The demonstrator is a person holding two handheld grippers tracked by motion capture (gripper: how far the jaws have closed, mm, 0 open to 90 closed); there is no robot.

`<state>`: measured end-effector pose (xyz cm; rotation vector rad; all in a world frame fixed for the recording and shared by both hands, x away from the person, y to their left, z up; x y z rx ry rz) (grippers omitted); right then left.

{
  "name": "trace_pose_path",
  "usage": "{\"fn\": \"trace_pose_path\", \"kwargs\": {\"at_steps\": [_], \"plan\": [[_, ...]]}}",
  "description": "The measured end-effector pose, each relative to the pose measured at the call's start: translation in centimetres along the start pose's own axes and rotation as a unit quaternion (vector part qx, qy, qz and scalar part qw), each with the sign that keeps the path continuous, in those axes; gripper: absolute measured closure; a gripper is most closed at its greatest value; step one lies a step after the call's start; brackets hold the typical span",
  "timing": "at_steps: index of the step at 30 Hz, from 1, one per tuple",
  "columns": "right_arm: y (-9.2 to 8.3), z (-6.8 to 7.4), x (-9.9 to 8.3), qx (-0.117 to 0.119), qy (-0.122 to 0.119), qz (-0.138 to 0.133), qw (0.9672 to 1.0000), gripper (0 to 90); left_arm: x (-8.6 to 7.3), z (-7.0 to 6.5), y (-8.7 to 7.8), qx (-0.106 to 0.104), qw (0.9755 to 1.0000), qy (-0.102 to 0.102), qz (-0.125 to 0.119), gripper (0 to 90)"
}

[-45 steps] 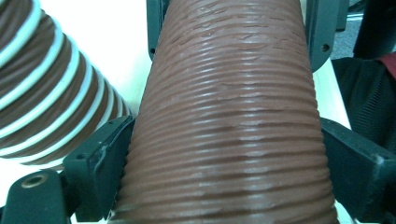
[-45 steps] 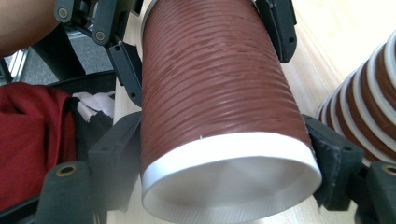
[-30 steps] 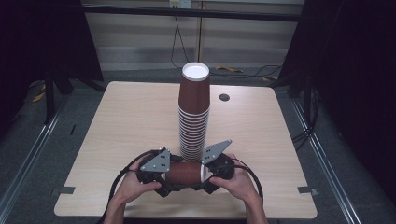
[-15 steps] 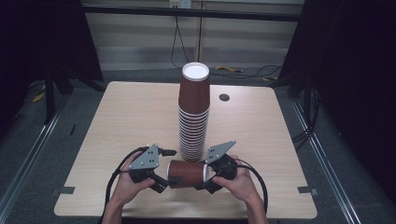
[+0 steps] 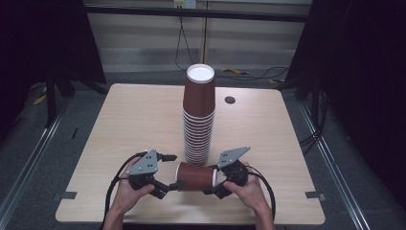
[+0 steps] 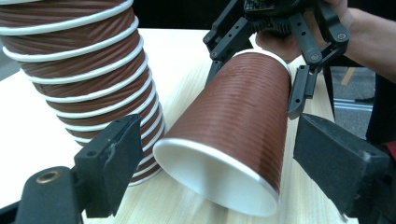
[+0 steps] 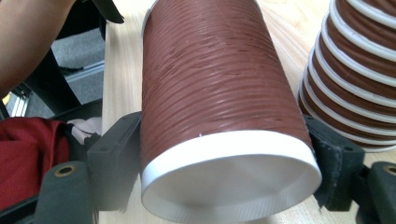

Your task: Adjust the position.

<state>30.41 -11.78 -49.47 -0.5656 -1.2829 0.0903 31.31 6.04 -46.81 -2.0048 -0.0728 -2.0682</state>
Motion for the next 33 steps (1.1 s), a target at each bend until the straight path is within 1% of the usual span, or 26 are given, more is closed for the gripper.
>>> {"fn": "trace_pose_path", "kwargs": {"at_steps": [1, 2, 5, 8, 11, 13, 14, 16, 17, 18, 20, 22, 24, 26, 28, 29, 31, 33], "plan": [[-0.1, 0.0, 0.0, 0.002, 0.003, -0.004, 1.0000, 22.4, 0.0, 0.0, -0.1, 0.001, 1.0000, -0.002, -0.001, 15.5], [-0.1, 0.0, 0.0, 0.000, 0.001, -0.008, 1.0000, 22.3, 0.0, 0.1, -0.1, 0.003, 1.0000, -0.003, -0.003, 15.5], [-0.3, 0.0, 0.0, 0.002, 0.003, -0.020, 0.9998, 22.3, -0.1, 0.2, -0.2, 0.015, 0.9998, -0.009, -0.007, 15.6], [-0.3, -0.1, 0.0, -0.003, 0.006, -0.028, 0.9996, 22.2, -0.2, 0.1, -0.2, 0.012, 0.9998, -0.011, -0.008, 15.6], [-0.3, -0.1, -0.2, -0.004, 0.009, -0.033, 0.9994, 22.2, -0.4, 0.2, -0.3, 0.017, 0.9996, -0.017, -0.011, 15.6], [-0.2, -0.1, -0.2, -0.004, 0.010, -0.040, 0.9992, 22.2, -0.6, 0.1, -0.3, 0.017, 0.9995, -0.022, -0.017, 15.6], [-0.2, -0.1, -0.3, -0.004, 0.012, -0.044, 0.9989, 22.2, -0.7, 0.1, -0.4, 0.015, 0.9995, -0.022, -0.015, 15.6], [-0.1, 0.0, -0.3, -0.001, 0.014, -0.052, 0.9985, 22.2, -0.9, -0.1, -0.3, 0.010, 0.9994, -0.028, -0.018, 15.5], [-0.1, 0.0, -0.3, -0.001, 0.014, -0.056, 0.9983, 22.2, -1.0, -0.1, -0.4, 0.009, 0.9994, -0.027, -0.018, 15.5], [-0.1, 0.0, -0.4, -0.002, 0.014, -0.057, 0.9982, 22.2, -1.0, -0.1, -0.4, 0.012, 0.9994, -0.026, -0.020, 15.5], [-0.1, -0.1, -0.5, -0.003, 0.017, -0.063, 0.9979, 22.2, -1.1, -0.2, -0.5, 0.006, 0.9993, -0.030, -0.024, 15.5], [-0.2, -0.2, -0.7, -0.007, 0.021, -0.065, 0.9976, 22.2, -1.2, -0.1, -0.8, 0.010, 0.9992, -0.031, -0.025, 15.5], [-0.3, -0.2, -0.7, -0.005, 0.022, -0.071, 0.9972, 22.2, -1.4, -0.1, -1.0, 0.015, 0.9989, -0.035, -0.029, 15.5], [-0.5, -0.2, -0.6, -0.005, 0.024, -0.079, 0.9966, 22.2, -1.5, 0.0, -1.1, 0.013, 0.9988, -0.039, -0.028, 15.5], [-0.6, -0.3, -0.7, -0.006, 0.026, -0.087, 0.9959, 22.2, -1.6, 0.0, -1.1, 0.016, 0.9987, -0.037, -0.030, 15.5], [-0.6, -0.3, -0.7, -0.006, 0.026, -0.089, 0.9957, 22.2, -1.7, -0.1, -1.2, 0.015, 0.9987, -0.039, -0.030, 15.5], [-0.7, -0.3, -0.8, -0.004, 0.024, -0.097, 0.9950, 22.2, -1.7, -0.1, -1.2, 0.013, 0.9982, -0.046, -0.036, 15.5], [-0.8, -0.3, -0.9, -0.003, 0.024, -0.102, 0.9945, 22.2, -1.6, -0.2, -1.2, 0.008, 0.9977, -0.049, -0.047, 15.4]]}}
Point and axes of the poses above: each handheld gripper's, and its own axes: y roughly forward along the jaws, x roughly out of its top, z roughly to its left, the point moved 7 cm from there along y, roughly forward along the jaws, and after that the axes turned 13 degrees about -z, right-handed, at the moved point
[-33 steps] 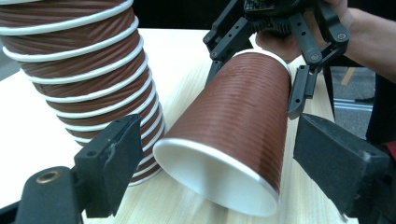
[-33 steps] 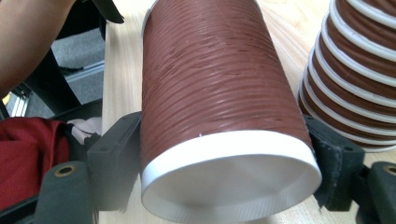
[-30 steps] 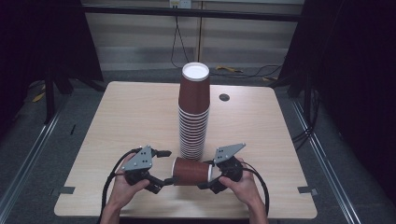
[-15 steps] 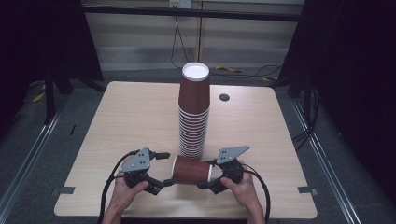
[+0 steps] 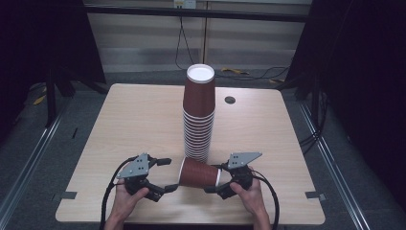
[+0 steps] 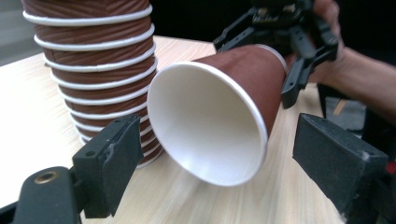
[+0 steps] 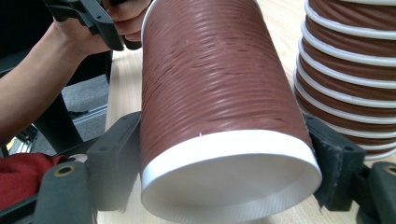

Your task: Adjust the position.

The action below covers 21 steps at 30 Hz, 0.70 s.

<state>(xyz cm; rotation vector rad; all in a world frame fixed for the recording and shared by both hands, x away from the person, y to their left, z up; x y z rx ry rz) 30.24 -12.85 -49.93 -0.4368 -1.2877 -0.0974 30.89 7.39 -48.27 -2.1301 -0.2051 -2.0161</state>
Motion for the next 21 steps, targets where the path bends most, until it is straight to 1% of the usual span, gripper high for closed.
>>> {"fn": "trace_pose_path", "kwargs": {"at_steps": [1, 3, 6, 7, 8, 9, 14, 16, 21], "plan": [[-0.05, -0.03, -0.03, -0.001, 0.000, -0.002, 1.0000, 22.2, -0.03, 0.01, 0.02, 0.002, 1.0000, 0.002, 0.000, 15.4], [-0.10, 0.05, -0.07, 0.004, 0.000, -0.009, 0.9999, 22.2, -0.15, 0.05, 0.10, 0.008, 1.0000, 0.005, 0.004, 15.4], [-0.18, 0.12, -0.06, 0.008, 0.003, -0.017, 0.9998, 22.2, -0.25, -0.10, 0.23, 0.001, 1.0000, 0.002, 0.002, 15.5], [-0.17, 0.17, -0.03, 0.009, 0.004, -0.017, 0.9998, 22.2, -0.31, -0.08, 0.26, 0.004, 1.0000, 0.005, 0.005, 15.4], [-0.14, 0.24, -0.01, 0.010, 0.005, -0.017, 0.9998, 22.2, -0.38, -0.09, 0.29, 0.012, 0.9999, 0.006, 0.009, 15.5], [-0.13, 0.30, 0.03, 0.012, 0.004, -0.020, 0.9997, 22.2, -0.40, -0.15, 0.34, 0.001, 1.0000, 0.002, 0.005, 15.5], [-0.10, 0.50, 0.19, 0.021, 0.004, -0.029, 0.9994, 22.2, -0.40, -0.12, 0.29, 0.002, 1.0000, 0.003, 0.002, 15.4], [-0.06, 0.59, 0.23, 0.020, 0.005, -0.031, 0.9993, 22.2, -0.36, -0.18, 0.34, -0.002, 1.0000, 0.005, -0.002, 15.4], [0.01, 0.84, 0.34, 0.027, 0.002, -0.038, 0.9989, 22.2, -0.38, -0.14, 0.50, -0.005, 1.0000, 0.001, -0.006, 15.3]]}}
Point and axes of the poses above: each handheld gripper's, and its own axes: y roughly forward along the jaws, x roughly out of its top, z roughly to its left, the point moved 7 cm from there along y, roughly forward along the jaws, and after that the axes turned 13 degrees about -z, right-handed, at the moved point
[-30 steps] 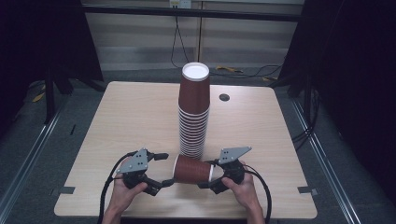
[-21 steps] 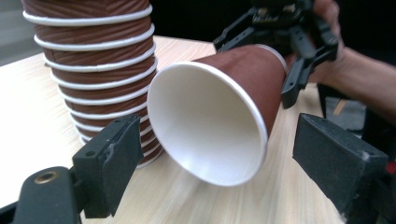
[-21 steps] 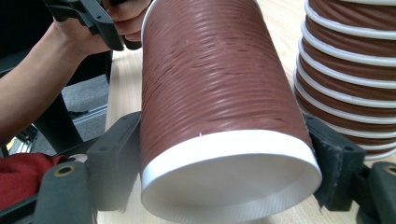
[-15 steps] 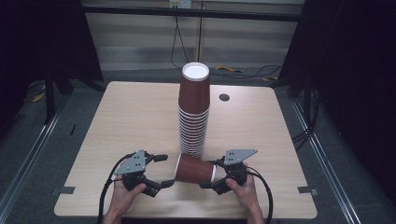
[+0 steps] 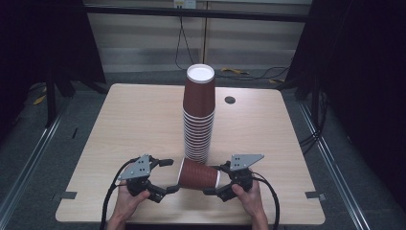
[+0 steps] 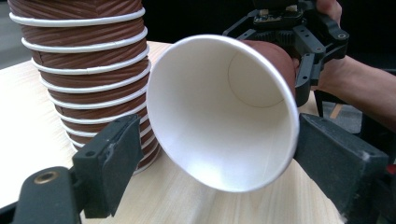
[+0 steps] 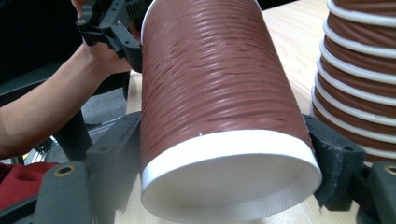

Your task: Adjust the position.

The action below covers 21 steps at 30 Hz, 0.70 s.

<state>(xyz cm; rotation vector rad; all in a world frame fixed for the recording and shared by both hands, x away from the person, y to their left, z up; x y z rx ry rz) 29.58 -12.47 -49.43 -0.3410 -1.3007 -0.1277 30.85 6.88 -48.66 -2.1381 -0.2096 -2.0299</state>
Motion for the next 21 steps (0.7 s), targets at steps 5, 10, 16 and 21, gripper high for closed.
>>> {"fn": "trace_pose_path", "kwargs": {"at_steps": [5, 10, 16, 21], "plan": [[0.0, 0.2, 0.2, 0.004, -0.005, -0.007, 1.0000, 22.2, -0.1, -0.1, 0.2, -0.013, 0.9999, -0.008, -0.008, 15.0], [-0.1, 0.4, 0.5, 0.009, -0.017, -0.018, 0.9997, 22.3, -0.1, 0.1, 0.5, -0.001, 0.9998, -0.011, -0.016, 5.6], [0.0, 0.4, 0.5, 0.015, -0.017, -0.016, 0.9996, 22.3, -0.4, -0.2, 1.1, -0.015, 0.9997, -0.017, -0.011, 4.1], [0.3, 0.5, 0.4, 0.019, -0.017, -0.011, 0.9996, 22.2, -0.5, -0.5, 1.8, -0.030, 0.9994, -0.015, -0.008, 5.4]]}}
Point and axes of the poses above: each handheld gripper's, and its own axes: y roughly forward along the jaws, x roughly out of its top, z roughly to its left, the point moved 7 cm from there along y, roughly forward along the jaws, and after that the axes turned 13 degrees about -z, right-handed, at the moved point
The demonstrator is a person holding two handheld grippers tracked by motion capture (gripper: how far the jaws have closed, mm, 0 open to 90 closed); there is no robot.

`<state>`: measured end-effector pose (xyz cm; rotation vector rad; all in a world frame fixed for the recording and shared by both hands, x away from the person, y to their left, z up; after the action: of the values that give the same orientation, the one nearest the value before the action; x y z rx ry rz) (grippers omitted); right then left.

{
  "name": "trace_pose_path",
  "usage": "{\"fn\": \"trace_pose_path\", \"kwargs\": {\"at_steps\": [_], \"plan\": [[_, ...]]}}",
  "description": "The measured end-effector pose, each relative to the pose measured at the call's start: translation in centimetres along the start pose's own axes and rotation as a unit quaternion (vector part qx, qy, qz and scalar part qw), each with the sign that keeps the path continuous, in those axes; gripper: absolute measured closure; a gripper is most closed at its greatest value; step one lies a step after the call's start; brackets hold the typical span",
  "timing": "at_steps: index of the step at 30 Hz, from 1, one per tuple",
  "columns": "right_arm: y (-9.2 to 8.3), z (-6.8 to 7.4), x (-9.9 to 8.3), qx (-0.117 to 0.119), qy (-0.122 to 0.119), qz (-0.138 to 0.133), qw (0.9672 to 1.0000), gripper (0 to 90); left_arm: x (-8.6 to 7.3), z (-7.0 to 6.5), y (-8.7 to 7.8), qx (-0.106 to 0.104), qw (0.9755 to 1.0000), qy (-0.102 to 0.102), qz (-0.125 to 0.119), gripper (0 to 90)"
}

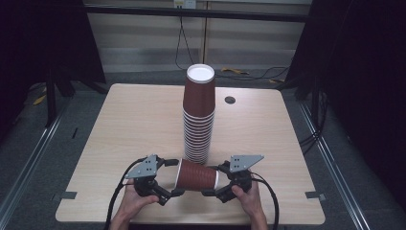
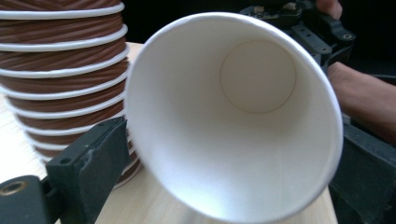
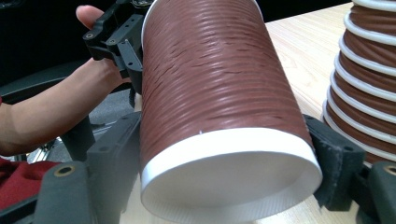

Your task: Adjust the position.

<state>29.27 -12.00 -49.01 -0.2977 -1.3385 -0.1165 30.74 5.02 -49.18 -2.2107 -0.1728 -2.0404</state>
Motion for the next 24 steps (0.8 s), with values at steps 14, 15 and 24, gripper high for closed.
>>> {"fn": "trace_pose_path", "kwargs": {"at_steps": [14, 15, 24], "plan": [[-0.22, 0.12, 0.25, -0.002, -0.006, -0.003, 1.0000, 22.5, 0.20, 0.27, 0.41, 0.004, 1.0000, -0.003, -0.001, 0.0], [-0.18, 0.18, 0.26, 0.000, -0.005, -0.003, 1.0000, 22.5, 0.25, 0.20, 0.48, -0.003, 1.0000, -0.005, -0.003, 0.0], [-0.41, 0.45, 0.49, 0.016, -0.008, -0.012, 0.9998, 22.5, 0.70, 0.07, 0.79, -0.017, 0.9997, -0.014, -0.011, 0.0]]}}
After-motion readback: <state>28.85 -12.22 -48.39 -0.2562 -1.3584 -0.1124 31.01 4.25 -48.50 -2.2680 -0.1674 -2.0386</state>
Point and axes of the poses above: each handheld gripper's, and its own axes: y roughly forward along the jaws, x roughly out of its top, z roughly to its left, the point moved 7 cm from there along y, roughly forward along the jaws, and after that the axes turned 13 degrees about -z, right-handed, at the moved point
